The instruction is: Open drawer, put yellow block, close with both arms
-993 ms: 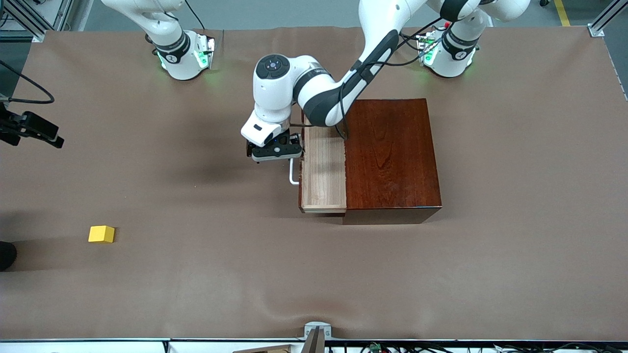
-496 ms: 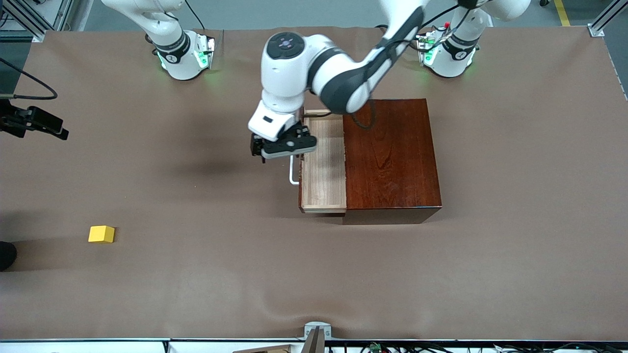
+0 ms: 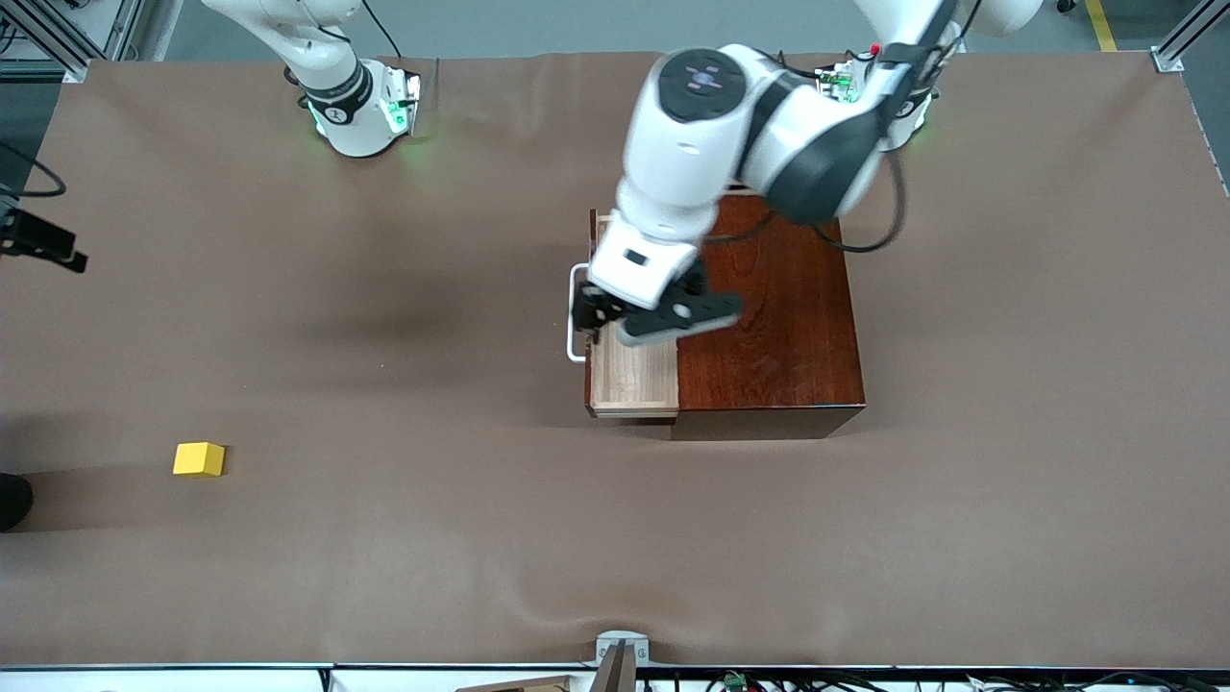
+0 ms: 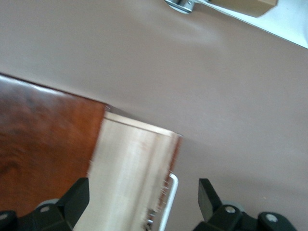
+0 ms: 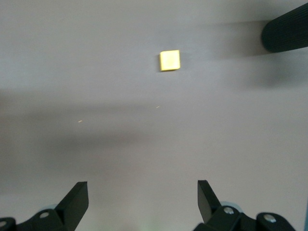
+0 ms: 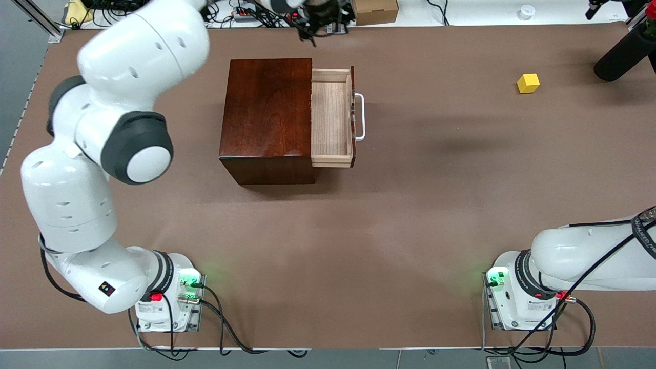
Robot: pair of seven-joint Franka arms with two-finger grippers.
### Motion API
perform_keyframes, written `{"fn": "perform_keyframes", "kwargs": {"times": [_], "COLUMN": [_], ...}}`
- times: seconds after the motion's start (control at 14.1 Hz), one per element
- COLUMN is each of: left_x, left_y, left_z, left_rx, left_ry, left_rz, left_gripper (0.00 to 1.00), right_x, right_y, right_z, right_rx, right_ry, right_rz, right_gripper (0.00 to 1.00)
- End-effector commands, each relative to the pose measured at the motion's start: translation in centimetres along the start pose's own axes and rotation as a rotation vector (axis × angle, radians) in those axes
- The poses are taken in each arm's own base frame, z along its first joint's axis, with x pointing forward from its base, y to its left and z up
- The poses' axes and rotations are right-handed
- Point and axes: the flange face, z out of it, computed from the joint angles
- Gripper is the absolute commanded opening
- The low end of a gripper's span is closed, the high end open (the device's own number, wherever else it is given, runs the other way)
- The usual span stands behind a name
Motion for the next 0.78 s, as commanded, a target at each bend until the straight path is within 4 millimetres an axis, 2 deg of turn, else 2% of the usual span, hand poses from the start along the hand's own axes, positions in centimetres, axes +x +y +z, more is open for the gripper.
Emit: {"fn": "perform_keyframes", "kwargs": {"times": [0.0,0.07,0.21,0.28,0.43,0.57,0.71], "left_x": [4.3,6.4,10.5,12.5,15.5,17.1,18.4], "left_y": [-5.2,-7.2,-11.6,-14.0,-18.8,-24.6,-30.3], "left_z": [-2.0,-2.4,-3.1,-3.3,-2.5,-2.8,-4.2], "left_rx": [0.018,0.022,0.032,0.037,0.057,0.09,0.102], "left_ry": [-0.026,-0.018,-0.007,-0.004,-0.025,-0.057,-0.066], "left_rz": [0.015,0.018,0.046,0.064,0.123,0.189,0.251], "left_gripper": [1.0,1.0,1.0,1.0,1.0,1.0,1.0], "right_x": [1.5,2.6,5.0,6.3,8.6,10.5,12.0], "right_y": [2.1,2.6,3.7,3.8,4.3,4.8,5.0], "right_z": [2.9,4.1,7.9,10.1,15.1,20.1,25.3], "right_rx": [-0.025,-0.027,-0.023,-0.017,-0.009,0.005,0.031], "right_ry": [0.002,0.017,0.019,0.023,0.02,0.025,0.038], "right_rz": [-0.017,-0.059,-0.117,-0.122,-0.121,-0.114,-0.101], "right_gripper": [1.0,1.0,1.0,1.0,1.0,1.0,1.0]}}
